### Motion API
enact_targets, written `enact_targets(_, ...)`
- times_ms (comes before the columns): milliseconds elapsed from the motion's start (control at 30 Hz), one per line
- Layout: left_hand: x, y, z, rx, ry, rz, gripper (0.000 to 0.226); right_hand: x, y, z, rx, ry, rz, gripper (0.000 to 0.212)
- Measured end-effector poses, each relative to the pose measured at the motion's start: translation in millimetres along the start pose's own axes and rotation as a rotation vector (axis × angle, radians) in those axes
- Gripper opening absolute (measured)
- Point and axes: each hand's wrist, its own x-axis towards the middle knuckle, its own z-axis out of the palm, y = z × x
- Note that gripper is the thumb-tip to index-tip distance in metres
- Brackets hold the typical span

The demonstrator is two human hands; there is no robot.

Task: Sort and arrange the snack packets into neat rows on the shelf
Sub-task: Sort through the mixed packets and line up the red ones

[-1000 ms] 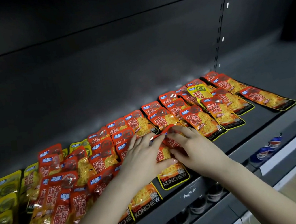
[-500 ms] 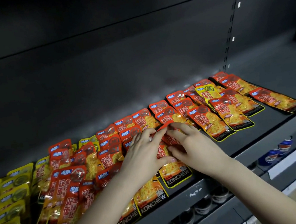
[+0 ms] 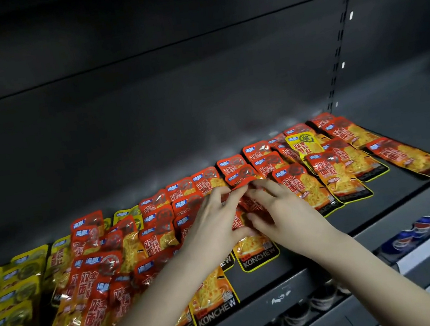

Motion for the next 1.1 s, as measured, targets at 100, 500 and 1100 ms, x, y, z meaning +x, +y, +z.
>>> enact_targets(100,7.3,3.8,5.3,-0.025,-0.007,0.002,0.082,-0.9,5.4,-4.9,-0.014,-0.008,0.013,0.049)
enact_targets(500,33.1,34.0,27.6,-0.124,-0.037,0.017,0.073,-10.9,37.1,-21.4,-0.052,-0.027,0.096,0.048)
enact_targets(1100,60.3,66.5,33.3,0.073,-0.127,-0.010,0.084,-23.6,83.7,-44.6,-0.068,-0.080,0.115,0.048)
